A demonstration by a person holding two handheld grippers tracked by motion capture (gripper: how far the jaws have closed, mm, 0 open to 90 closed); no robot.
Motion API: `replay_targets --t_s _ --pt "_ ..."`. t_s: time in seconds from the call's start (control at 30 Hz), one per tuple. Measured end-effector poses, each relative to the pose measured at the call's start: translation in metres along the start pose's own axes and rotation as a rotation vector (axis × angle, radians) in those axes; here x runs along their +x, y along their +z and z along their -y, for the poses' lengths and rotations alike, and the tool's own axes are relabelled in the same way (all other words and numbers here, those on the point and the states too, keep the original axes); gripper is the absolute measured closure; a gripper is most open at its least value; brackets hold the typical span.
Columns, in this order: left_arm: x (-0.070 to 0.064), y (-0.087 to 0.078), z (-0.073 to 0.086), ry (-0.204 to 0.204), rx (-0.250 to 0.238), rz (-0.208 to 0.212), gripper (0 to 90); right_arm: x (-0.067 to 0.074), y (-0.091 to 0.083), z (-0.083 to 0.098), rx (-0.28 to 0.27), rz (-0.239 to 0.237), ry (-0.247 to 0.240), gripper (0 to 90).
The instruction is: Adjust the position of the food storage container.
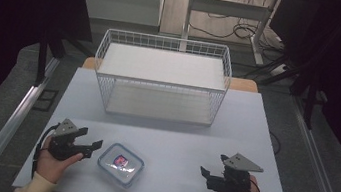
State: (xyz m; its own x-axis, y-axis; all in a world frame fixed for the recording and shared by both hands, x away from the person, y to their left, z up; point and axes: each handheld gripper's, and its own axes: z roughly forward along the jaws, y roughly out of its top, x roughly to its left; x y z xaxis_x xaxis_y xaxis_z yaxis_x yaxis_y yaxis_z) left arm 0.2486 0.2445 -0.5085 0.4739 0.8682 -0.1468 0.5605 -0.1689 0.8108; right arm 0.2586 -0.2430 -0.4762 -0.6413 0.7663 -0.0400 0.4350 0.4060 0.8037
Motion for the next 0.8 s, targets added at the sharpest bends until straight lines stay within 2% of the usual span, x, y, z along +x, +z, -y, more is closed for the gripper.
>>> replay_targets --t_s 0.3,0.5,0.8 --pt "-0.0038 -0.0020 -0.0030 0.014 0.005 0.015 23.4 -0.0023 0.0007 0.0011 0.011 -0.004 0.008 20.2" --pt "-0.0087 -0.0017 -0.0041 0.046 0.015 0.010 23.3 -0.0067 0.0030 0.0038 0.030 0.010 0.029 20.5" --pt "-0.0073 -0.0091 -0.0081 0.061 0.013 0.009 23.3 -0.0090 0.0043 0.0056 0.040 0.015 0.042 21.2"
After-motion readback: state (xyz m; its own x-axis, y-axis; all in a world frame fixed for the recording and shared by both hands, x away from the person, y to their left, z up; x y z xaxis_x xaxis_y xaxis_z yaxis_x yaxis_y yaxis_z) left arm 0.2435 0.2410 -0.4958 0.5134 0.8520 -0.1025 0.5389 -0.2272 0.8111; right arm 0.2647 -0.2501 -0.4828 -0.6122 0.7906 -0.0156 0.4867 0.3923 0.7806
